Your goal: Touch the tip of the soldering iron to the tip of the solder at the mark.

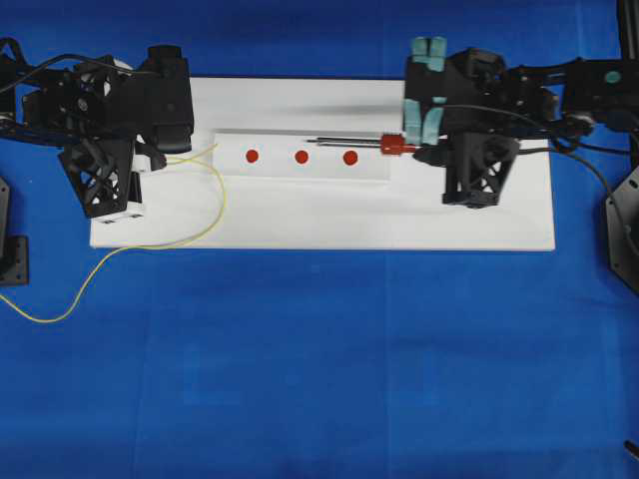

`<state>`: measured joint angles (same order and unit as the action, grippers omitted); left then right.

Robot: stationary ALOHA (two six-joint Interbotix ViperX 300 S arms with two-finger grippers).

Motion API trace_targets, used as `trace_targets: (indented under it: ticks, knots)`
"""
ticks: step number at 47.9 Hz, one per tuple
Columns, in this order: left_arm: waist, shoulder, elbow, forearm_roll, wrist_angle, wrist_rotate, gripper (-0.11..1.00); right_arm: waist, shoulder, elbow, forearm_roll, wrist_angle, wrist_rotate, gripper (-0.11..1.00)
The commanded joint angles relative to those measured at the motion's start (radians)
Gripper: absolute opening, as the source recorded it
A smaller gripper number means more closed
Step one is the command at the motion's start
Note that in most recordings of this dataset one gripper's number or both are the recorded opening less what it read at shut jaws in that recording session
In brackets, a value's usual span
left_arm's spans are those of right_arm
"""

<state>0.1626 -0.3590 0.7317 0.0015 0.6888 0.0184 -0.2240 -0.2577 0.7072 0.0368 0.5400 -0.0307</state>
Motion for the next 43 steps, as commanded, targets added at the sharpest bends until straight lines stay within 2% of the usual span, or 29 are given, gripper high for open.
trace_targets:
  ticks: [1, 12, 31, 43]
  knots:
    - [0.000, -0.006, -0.020, 0.002, -0.006, -0.002, 0.02, 0.000, -0.038, 0.000, -0.002, -0.008, 0.002, 0.06]
    - [0.000, 0.040, -0.072, 0.002, -0.012, -0.002, 0.02, 0.000, -0.037, 0.000, -0.009, -0.008, 0.002, 0.06]
    - [-0.002, 0.305, -0.281, 0.002, -0.018, 0.006, 0.02, 0.000, -0.035, 0.002, -0.021, -0.006, 0.002, 0.06]
    - [-0.002, 0.385, -0.325, 0.003, -0.028, 0.006, 0.02, -0.002, -0.037, 0.005, -0.021, -0.005, 0.002, 0.06]
